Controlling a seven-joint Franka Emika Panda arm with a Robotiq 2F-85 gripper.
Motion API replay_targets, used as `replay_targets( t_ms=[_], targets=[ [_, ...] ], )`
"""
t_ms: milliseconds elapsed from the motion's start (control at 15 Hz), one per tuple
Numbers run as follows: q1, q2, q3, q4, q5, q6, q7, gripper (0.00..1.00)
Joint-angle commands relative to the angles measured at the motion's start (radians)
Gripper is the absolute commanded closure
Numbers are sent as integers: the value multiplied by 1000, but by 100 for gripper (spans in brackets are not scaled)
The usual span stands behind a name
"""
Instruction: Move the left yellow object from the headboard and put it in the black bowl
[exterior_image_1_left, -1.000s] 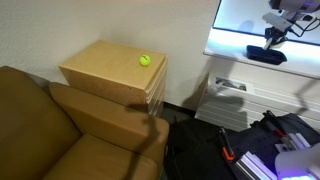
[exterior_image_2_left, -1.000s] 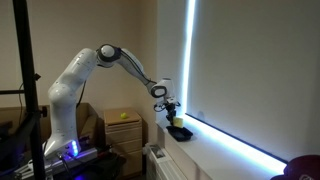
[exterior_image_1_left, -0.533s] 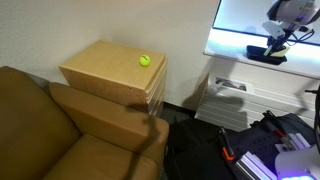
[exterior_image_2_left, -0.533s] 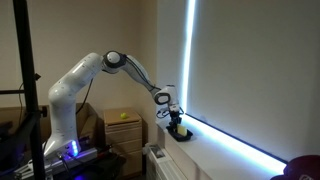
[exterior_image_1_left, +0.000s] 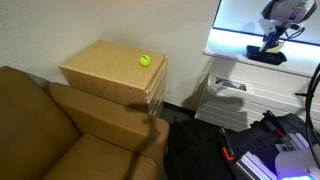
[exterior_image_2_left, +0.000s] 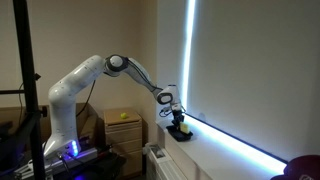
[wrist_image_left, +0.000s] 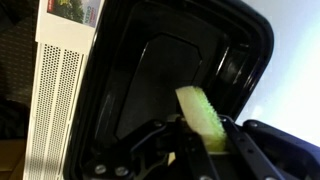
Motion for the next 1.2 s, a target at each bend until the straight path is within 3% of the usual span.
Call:
replay_targets(
  t_ms=[0, 467, 733, 1000, 1067, 1133],
  targets=[
    [-39, 35, 46, 63, 23, -36, -9, 55],
    [-72, 15, 72, 81, 20, -115, -46, 4],
    [-91, -113, 68, 23, 11, -177, -139, 0],
    [-140, -279, 88, -33, 30, -328, -356, 0],
    [-101, -163, 46, 63, 13, -279, -246, 0],
    [-109, -205, 45, 48, 17, -315, -291, 0]
  ],
)
